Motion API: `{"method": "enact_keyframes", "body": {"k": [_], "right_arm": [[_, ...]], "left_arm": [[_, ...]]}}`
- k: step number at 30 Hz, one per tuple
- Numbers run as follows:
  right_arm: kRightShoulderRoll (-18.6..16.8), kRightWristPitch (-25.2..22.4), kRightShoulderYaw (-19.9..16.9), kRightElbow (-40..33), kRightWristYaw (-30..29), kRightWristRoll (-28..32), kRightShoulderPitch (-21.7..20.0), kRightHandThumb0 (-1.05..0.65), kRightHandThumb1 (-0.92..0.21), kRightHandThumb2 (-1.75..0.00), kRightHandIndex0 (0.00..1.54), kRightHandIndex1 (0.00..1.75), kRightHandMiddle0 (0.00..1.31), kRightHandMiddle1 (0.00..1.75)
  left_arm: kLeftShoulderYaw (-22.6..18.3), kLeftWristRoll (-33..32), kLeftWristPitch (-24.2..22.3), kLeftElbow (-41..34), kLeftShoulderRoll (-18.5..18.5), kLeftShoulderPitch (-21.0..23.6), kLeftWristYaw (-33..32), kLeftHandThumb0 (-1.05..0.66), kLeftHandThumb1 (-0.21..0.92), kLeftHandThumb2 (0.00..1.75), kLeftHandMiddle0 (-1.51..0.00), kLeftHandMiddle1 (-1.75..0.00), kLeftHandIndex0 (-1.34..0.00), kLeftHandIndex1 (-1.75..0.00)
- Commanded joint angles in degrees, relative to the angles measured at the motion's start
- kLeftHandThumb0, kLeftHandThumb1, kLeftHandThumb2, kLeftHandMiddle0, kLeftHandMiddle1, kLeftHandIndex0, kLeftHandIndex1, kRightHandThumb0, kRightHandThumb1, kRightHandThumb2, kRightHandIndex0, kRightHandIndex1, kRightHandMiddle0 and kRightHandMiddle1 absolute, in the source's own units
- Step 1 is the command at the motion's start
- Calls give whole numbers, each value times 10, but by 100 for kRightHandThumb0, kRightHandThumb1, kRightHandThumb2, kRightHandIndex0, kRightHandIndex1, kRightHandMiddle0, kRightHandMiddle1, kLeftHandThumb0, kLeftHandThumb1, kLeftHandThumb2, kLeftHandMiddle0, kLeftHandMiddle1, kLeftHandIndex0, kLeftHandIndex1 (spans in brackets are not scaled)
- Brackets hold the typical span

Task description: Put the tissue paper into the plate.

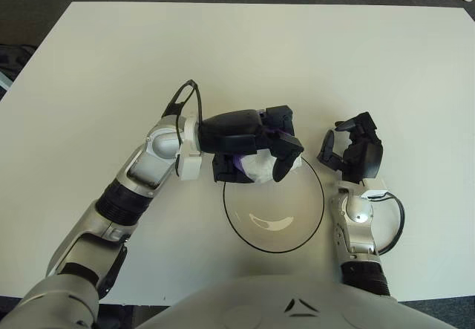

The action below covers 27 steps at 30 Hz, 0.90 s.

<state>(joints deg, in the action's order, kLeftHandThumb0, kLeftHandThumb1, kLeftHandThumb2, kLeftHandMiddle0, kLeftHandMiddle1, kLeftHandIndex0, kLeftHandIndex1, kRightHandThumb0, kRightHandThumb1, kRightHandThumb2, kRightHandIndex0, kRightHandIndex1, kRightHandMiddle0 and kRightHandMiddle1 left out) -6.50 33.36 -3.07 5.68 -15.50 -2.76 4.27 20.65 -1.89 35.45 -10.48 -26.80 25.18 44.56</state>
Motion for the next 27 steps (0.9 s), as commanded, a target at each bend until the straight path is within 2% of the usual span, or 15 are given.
{"method": "enact_keyframes", "body": {"k": [1,2,3,4,6,8,11,15,17,23,27], "right_arm": [[-2,28,-8,89,2,-4,36,-52,-23,-143,122,175,69,175],[0,34,-9,96,2,-4,34,-52,-23,-143,122,175,69,175],[1,37,-10,100,3,-4,33,-52,-23,-144,122,175,69,175],[2,40,-11,105,3,-4,32,-52,-23,-144,122,175,69,175],[3,37,-12,107,2,-7,32,-52,-22,-144,123,175,69,175],[3,28,-12,104,-1,-10,32,-52,-22,-144,123,175,69,175],[2,14,-8,89,-1,-14,35,-52,-22,-144,121,175,69,175],[0,-6,-4,69,2,-14,41,-52,-23,-143,119,175,69,175],[-1,-17,-2,63,3,-12,45,-51,-25,-141,116,175,67,175],[-4,-27,-1,53,6,-7,48,-50,-27,-139,112,175,65,175],[-14,-71,-2,31,-6,-10,54,-49,-29,-136,108,175,64,175]], "left_arm": [[-16,-9,38,12,-11,14,8,-13,72,92,-34,-175,-7,-137],[-16,-11,45,17,-13,16,12,-35,79,88,-33,-175,-5,-126],[-16,-12,51,20,-15,18,15,-50,84,88,-24,-174,-3,-114],[-14,-14,57,23,-18,20,18,-56,85,88,-21,-174,-2,-110],[-11,-19,74,33,-21,26,26,-69,89,88,-11,-160,-1,-96],[-8,-25,102,47,-23,34,33,-80,91,89,-4,-137,0,-79],[-9,-22,149,69,-20,43,32,-89,92,91,-1,-108,0,-62],[-16,-3,229,109,-8,58,15,-95,92,94,0,-89,0,-51],[-21,12,271,129,-2,67,4,-99,92,96,0,-73,0,-41],[-7,8,309,166,-11,88,0,-103,92,100,0,-41,0,-16],[5,2,316,179,-17,101,3,-104,92,101,0,-20,0,-4]]}}
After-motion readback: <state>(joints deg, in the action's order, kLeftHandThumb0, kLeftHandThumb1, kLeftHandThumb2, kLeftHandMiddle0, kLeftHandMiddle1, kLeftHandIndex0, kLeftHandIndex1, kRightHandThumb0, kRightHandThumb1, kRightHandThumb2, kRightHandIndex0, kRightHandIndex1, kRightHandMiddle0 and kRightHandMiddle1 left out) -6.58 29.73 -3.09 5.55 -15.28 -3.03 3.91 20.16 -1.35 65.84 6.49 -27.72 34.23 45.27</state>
